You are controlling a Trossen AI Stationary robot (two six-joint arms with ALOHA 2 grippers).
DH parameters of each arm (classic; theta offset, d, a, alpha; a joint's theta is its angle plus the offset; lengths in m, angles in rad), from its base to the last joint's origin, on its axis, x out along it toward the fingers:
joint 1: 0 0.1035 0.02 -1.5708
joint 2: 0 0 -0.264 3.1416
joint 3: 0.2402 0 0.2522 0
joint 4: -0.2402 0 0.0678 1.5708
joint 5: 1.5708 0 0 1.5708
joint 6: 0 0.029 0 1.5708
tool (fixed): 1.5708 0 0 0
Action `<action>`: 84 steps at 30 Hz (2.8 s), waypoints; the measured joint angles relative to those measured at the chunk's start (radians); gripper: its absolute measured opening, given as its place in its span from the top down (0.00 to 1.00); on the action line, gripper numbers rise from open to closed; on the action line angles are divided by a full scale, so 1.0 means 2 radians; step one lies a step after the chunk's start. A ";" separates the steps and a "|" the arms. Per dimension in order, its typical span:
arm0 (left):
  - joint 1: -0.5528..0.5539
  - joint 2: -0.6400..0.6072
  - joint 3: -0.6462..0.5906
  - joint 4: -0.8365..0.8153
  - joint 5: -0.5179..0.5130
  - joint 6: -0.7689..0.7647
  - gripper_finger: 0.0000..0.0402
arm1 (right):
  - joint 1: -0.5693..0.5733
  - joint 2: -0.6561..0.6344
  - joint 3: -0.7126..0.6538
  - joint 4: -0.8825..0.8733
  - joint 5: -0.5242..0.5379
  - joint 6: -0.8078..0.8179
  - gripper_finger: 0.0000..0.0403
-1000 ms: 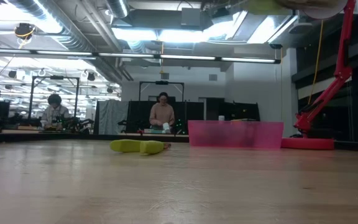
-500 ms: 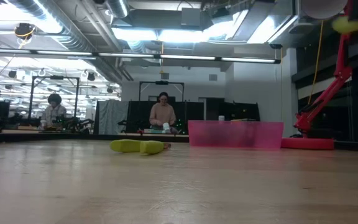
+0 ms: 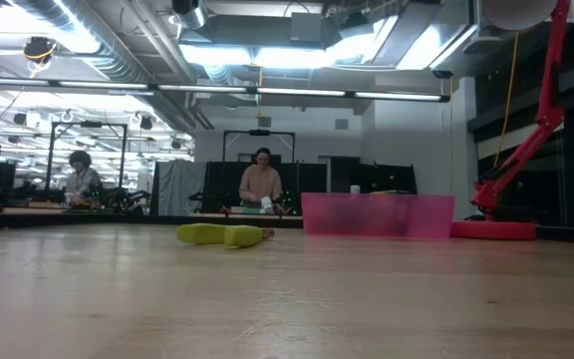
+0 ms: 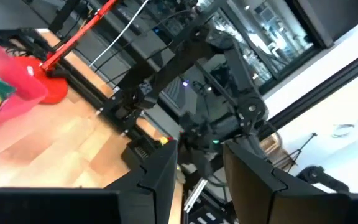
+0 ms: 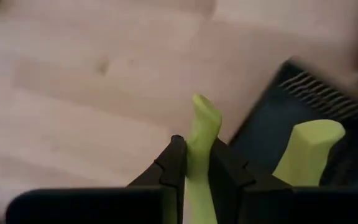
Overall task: Pick & Place School Supplies
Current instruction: Put the light green hole puncher into the black bin
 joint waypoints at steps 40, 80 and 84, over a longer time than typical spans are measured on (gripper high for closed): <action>-0.020 -0.003 0.000 0.055 -0.054 -0.032 0.68 | 0.059 -0.017 -0.177 0.088 -0.005 -0.035 0.73; -0.106 0.265 0.000 -0.300 -0.108 -0.108 0.59 | -0.112 -0.166 -0.149 0.410 0.192 -0.454 0.71; -0.108 0.296 0.001 -0.301 -0.132 -0.107 0.56 | -0.111 -0.173 -0.149 0.409 0.193 -0.456 0.71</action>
